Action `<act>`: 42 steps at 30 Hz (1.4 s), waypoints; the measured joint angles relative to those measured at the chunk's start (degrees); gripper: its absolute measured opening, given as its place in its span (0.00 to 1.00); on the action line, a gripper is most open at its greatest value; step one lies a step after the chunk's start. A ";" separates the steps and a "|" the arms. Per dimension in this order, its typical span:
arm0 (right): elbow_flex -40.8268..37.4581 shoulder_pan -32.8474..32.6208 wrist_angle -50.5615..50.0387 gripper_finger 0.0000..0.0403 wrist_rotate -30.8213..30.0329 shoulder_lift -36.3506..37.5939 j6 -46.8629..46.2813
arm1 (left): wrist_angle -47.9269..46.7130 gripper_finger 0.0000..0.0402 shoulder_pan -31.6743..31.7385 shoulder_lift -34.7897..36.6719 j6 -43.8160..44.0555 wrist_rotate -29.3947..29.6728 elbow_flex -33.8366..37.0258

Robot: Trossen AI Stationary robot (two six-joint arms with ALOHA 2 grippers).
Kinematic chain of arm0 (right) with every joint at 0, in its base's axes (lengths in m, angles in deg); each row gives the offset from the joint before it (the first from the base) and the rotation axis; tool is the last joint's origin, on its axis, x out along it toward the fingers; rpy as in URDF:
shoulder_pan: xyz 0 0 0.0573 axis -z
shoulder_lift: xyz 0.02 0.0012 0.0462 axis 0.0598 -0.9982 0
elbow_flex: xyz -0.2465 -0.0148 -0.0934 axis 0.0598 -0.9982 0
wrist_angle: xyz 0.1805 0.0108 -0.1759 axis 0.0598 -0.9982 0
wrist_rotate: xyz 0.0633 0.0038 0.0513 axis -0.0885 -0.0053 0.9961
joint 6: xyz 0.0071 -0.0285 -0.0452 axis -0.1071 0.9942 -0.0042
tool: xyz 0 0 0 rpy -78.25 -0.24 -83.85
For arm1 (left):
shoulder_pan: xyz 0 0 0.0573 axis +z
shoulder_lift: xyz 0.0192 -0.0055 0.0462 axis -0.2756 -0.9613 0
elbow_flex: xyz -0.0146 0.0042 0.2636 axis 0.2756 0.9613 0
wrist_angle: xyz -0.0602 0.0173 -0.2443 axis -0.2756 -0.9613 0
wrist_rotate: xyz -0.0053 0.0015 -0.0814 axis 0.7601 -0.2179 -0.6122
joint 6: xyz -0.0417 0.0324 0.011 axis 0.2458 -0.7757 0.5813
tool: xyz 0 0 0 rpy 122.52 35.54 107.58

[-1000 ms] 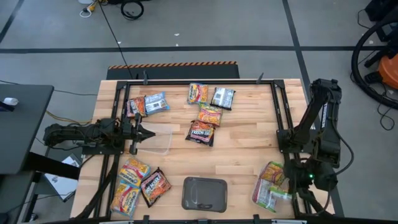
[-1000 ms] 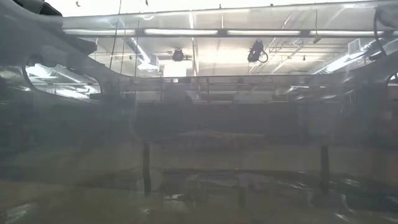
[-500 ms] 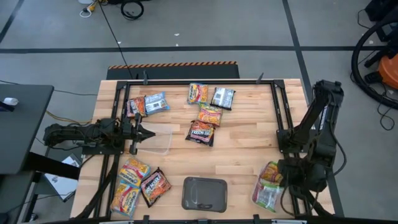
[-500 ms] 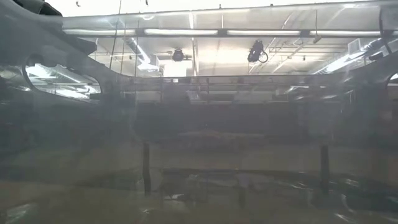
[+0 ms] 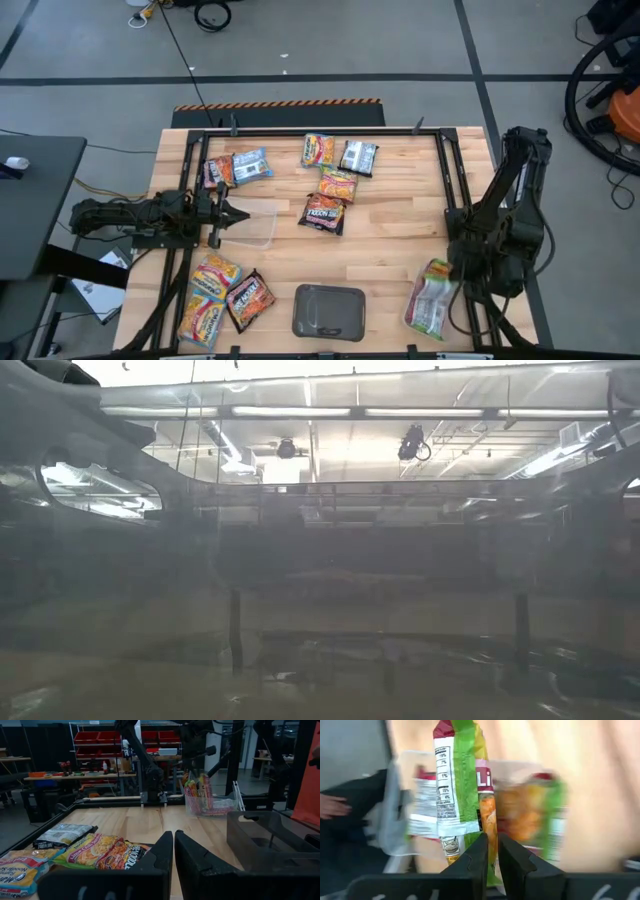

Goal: Sort Maruchan noodles
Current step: Put the top green noodle pack into the bottom transparent bin, then adjust the green noodle pack in the bottom transparent bin

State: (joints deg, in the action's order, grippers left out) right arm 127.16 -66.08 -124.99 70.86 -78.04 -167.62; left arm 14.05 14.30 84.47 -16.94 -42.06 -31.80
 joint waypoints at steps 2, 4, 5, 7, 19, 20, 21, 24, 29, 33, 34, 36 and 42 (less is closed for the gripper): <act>1.00 0.27 -5.03 0.12 -0.05 0.07 -0.04 | 0.00 0.06 0.01 0.00 0.02 0.00 -0.01; 1.44 0.64 -7.91 0.12 0.08 0.07 -0.07 | 0.01 0.06 0.01 0.01 0.02 -0.01 -0.01; 1.68 0.81 -8.28 0.12 0.55 0.07 0.43 | 0.00 0.06 0.00 0.01 0.02 -0.02 -0.02; 2.24 1.16 -8.07 0.12 1.84 0.06 2.07 | 0.00 0.06 0.00 0.00 0.01 -0.01 -0.02; 12.92 2.07 0.15 0.12 -11.38 -4.10 31.18 | 0.00 0.06 0.00 0.00 0.02 -0.02 -0.02; 12.60 2.07 4.40 0.12 -11.40 -5.11 36.10 | 0.00 0.06 0.00 0.02 0.02 -0.02 -0.02; 12.13 2.07 8.26 0.12 -11.06 -6.32 40.53 | 0.00 0.06 0.00 0.00 0.00 0.00 -0.02; 11.10 2.05 15.85 0.14 -9.29 -11.37 49.54 | 0.00 0.06 0.01 0.00 0.00 -0.01 -0.02; 11.08 3.48 18.75 0.22 0.13 -20.48 53.40 | 0.00 0.06 0.02 0.00 0.00 -0.02 -0.02; 11.01 5.03 20.37 0.30 7.57 -27.04 56.22 | 0.02 0.06 0.02 0.00 0.02 -0.01 -0.02; 11.01 5.25 21.01 0.32 9.24 -28.30 57.33 | -0.01 0.06 0.01 0.00 0.02 -0.02 -0.02; 11.01 5.71 21.75 0.35 11.22 -30.37 59.43 | 0.00 0.06 0.02 0.00 0.02 -0.02 -0.01; 11.01 6.85 22.25 0.41 12.15 -33.57 65.13 | 0.04 0.06 0.00 0.02 0.02 0.00 -0.02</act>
State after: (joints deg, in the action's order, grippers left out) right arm 138.17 -59.22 -102.73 83.01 -111.62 -102.49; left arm 14.10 14.31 84.49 -16.92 -42.06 -31.82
